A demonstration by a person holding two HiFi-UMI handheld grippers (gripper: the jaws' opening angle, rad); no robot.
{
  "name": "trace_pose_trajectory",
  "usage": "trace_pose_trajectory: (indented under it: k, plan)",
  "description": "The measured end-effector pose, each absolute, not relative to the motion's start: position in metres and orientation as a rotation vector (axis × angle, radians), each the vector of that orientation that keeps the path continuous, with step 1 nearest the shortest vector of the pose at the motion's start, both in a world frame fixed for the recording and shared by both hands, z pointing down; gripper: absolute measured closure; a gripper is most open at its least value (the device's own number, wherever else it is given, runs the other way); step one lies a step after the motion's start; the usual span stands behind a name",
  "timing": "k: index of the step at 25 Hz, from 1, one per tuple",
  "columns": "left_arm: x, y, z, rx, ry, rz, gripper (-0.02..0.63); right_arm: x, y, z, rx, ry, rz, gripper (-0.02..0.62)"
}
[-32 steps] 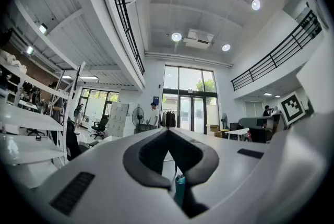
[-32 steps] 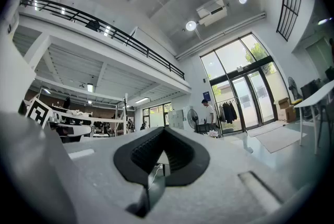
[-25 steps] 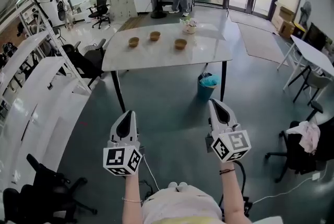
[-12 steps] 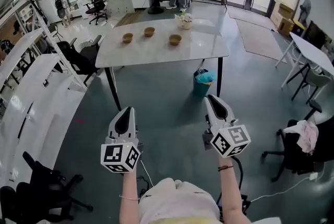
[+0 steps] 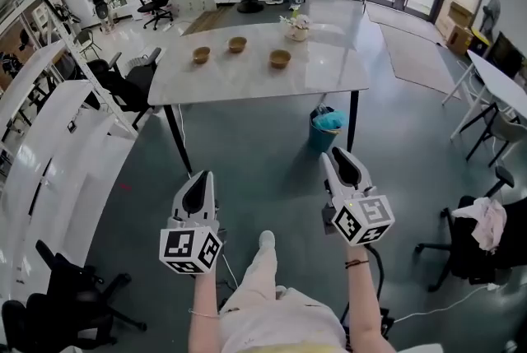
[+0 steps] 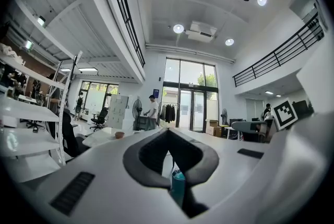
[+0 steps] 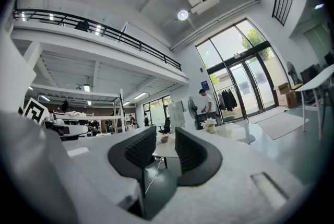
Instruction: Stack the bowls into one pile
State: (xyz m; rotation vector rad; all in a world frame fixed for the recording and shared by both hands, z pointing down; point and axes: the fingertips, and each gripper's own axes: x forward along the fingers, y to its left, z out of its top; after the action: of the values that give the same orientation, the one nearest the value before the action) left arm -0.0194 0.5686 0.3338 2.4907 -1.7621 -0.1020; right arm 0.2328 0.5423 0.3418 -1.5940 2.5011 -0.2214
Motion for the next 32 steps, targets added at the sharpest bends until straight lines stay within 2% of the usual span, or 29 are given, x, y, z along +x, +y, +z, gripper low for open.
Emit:
trace_pose_trajectory:
  k: [9, 19, 32]
  plan:
    - [-0.018, 0.445, 0.357, 2.469, -1.707, -0.124, 0.606, 0.234, 0.425, 0.363, -1.656, 2.510, -0.239, 0.435]
    - [-0.034, 0.295, 0.345, 2.507, -1.658, -0.122, 0.606, 0.215, 0.282, 0.363, -1.710, 2.495, -0.270, 0.425]
    - [-0.032, 0.181, 0.388, 2.433, -1.589, -0.032, 0.606, 0.208, 0.160, 0.404, -1.760, 2.519, -0.434, 0.425]
